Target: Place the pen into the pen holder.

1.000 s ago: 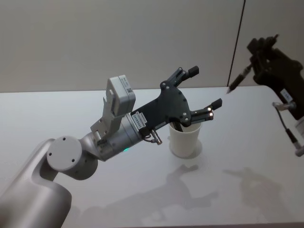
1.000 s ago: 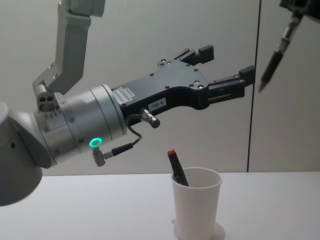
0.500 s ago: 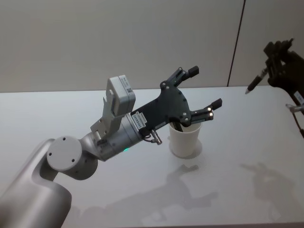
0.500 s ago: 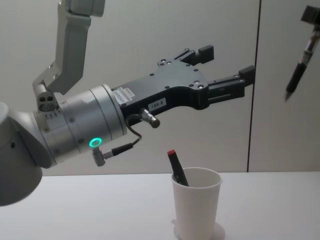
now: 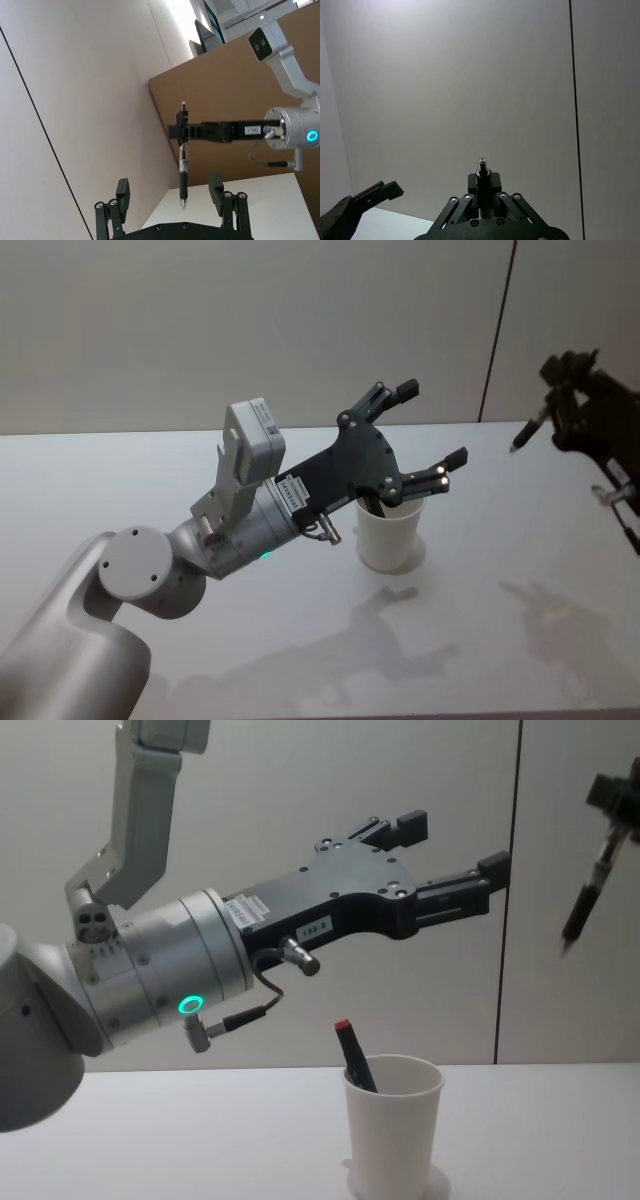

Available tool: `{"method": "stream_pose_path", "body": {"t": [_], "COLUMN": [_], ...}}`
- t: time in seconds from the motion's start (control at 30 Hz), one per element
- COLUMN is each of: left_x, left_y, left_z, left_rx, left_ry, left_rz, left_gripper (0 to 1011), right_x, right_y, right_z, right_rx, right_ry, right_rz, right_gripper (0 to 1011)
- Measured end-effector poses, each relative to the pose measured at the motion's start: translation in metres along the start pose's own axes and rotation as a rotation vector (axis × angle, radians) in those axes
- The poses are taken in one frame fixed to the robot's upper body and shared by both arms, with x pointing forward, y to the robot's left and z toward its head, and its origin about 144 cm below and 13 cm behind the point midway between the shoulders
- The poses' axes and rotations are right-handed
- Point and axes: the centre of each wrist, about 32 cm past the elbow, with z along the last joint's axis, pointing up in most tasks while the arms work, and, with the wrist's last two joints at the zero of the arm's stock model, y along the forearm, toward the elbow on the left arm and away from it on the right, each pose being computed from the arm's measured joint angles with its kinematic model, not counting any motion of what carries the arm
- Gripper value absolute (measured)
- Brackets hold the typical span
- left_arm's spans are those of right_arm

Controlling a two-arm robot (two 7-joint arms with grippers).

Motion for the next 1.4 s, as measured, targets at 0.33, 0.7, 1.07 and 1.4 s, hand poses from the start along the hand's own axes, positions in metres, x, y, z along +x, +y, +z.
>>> {"method": "stream_pose_path", "body": {"t": [0.33,0.7,1.07,1.4], "left_x": [0.000,0.000,0.000,0.000], "left_y": [0.000,0.000,0.000,0.000], "left_z": [0.000,0.000,0.000,0.000], "left_rx": [0.000,0.000,0.000,0.000], "left_ry": [0.000,0.000,0.000,0.000], "left_rz": [0.000,0.000,0.000,0.000], "left_gripper": [1003,1003,1003,1003], "right_x": [0.010,0.016,0.016,0.014], "right_y": [0.001,0.010,0.022,0.033], "right_z": [-0.029,-0.060,-0.081,-0.095], "right_rx": [0.007,-0.012,-0.023,-0.024], "right_ry": [-0.024,-0.043,-0.046,-0.038], "right_rz": [0.082,0.120,0.131,0.138], "right_gripper": [131,131,131,131]}}
